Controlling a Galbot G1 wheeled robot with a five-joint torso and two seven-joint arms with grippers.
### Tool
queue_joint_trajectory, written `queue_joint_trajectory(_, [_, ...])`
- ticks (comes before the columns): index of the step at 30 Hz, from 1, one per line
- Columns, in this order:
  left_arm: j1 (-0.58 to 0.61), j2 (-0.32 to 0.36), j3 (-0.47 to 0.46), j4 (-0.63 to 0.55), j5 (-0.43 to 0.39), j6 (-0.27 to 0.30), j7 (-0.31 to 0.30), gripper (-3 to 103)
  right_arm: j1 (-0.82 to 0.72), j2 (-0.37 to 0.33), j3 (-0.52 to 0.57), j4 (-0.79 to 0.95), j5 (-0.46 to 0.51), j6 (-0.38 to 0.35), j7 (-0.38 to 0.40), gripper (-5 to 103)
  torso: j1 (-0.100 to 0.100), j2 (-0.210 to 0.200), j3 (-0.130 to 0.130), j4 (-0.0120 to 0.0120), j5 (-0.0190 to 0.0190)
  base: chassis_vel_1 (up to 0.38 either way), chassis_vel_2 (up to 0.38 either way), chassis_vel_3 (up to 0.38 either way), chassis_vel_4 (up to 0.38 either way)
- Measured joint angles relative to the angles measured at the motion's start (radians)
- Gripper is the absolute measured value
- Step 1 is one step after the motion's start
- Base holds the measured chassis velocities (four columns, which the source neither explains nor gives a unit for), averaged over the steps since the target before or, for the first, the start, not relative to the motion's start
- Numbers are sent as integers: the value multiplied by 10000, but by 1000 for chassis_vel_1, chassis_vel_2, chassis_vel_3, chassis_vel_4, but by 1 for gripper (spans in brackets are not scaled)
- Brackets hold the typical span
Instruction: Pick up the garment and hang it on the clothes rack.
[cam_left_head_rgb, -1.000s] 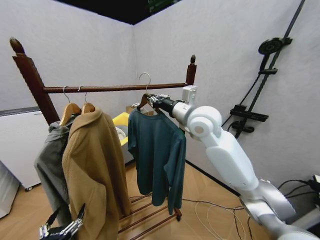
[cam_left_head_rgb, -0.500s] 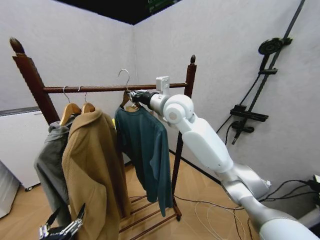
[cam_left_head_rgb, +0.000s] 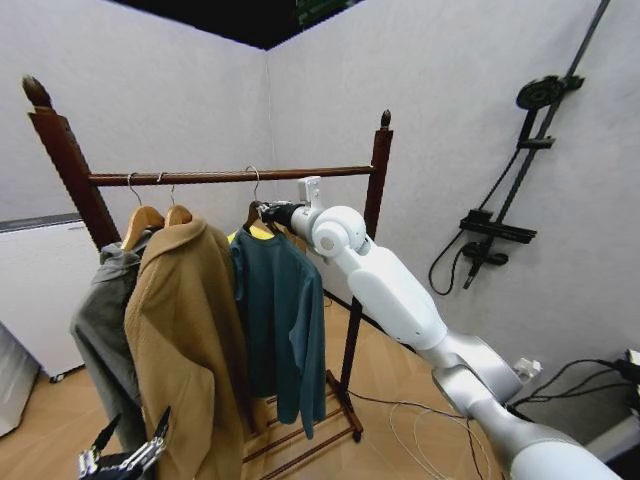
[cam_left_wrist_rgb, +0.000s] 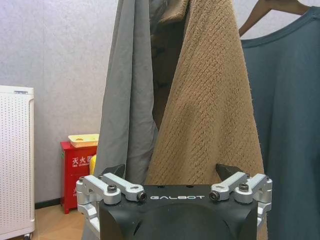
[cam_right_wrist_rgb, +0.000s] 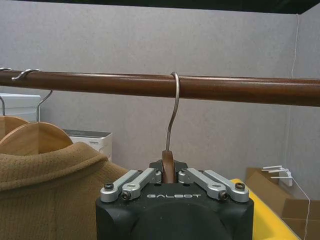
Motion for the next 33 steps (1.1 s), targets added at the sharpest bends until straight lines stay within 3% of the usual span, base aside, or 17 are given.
queue_joint_trajectory(3, [0,0,0,0,0,0,0,100,-99,-133,73,374,126,337,93,18,0,0,0,2,0,0,0,0,0])
queue_joint_trajectory(8, [0,0,0,0,0,0,-1,100,-267,-505,353,1203,480,290,405,34,0,0,-1,3,-1,0,0,0,0])
queue_joint_trajectory(11, [0,0,0,0,0,0,0,100,-900,-1345,920,2428,888,-84,802,51,1,0,0,3,4,0,0,0,0])
queue_joint_trajectory(13, [0,0,0,0,0,1,-5,100,-1153,-1683,1139,2853,1000,-151,926,51,0,0,-1,2,3,0,0,0,0])
queue_joint_trajectory(15, [0,1,-1,-1,0,0,-2,100,-1967,-2670,1766,4259,1585,-222,1316,67,1,1,-1,-8,7,0,0,0,0])
queue_joint_trajectory(17, [0,-1,1,0,0,0,0,100,-2197,-2921,1932,4645,1687,-224,1376,67,0,0,-1,-6,7,0,0,0,0])
queue_joint_trajectory(18, [0,0,0,-1,0,0,-1,100,-2735,-3403,2322,5365,1756,-225,1391,73,0,1,-2,-3,3,0,0,0,0])
queue_joint_trajectory(20, [0,0,0,0,0,0,0,100,-2965,-3564,2499,5588,1754,-225,1374,78,0,0,-2,-1,2,0,0,0,0])
queue_joint_trajectory(23, [0,0,-1,-1,0,0,-12,100,-4745,-4518,3818,6634,1610,-230,1007,94,2,0,0,2,3,40,-34,-40,25])
queue_joint_trajectory(26, [0,0,0,-1,0,0,-9,100,-5714,-4948,4730,7036,1573,-240,865,99,0,0,-1,0,6,63,-88,-101,63])
queue_joint_trajectory(33, [0,0,0,0,0,0,-8,100,-7226,-5544,6595,7794,1565,-243,657,100,-5,2,-3,1,1,68,-131,-114,48])
